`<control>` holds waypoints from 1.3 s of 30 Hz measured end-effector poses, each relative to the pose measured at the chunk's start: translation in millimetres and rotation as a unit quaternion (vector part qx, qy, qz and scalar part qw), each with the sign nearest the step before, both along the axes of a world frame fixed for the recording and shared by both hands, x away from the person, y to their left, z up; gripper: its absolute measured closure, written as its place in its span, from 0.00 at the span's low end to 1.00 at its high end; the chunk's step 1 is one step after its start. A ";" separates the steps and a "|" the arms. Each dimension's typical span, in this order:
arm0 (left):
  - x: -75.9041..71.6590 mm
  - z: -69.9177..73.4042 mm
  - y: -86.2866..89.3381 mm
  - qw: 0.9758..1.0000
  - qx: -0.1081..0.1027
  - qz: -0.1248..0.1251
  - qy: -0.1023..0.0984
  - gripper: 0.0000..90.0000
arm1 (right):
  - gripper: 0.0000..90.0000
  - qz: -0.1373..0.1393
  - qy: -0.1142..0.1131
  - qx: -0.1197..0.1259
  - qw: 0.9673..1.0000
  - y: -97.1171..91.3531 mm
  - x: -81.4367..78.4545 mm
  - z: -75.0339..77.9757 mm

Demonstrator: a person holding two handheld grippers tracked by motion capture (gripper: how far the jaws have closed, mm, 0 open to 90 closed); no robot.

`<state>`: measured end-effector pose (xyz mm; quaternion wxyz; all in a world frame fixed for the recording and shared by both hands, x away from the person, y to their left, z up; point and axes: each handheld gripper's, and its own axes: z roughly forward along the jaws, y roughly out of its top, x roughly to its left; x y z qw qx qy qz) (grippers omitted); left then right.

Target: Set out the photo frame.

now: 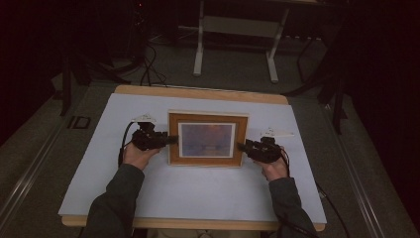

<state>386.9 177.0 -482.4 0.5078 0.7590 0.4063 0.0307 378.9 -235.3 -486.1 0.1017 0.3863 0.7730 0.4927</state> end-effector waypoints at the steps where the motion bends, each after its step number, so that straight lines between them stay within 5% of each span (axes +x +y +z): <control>1: -0.4 0.0 -0.4 1.000 0.000 0.000 -0.001 0.72 | 0.71 0.000 0.001 0.000 1.000 -0.4 -0.1 0.1; 39: -2.7 -1.1 -2.2 1.000 -0.009 0.004 0.010 0.71 | 0.71 0.003 -0.001 0.007 1.000 -4.0 -1.2 -1.3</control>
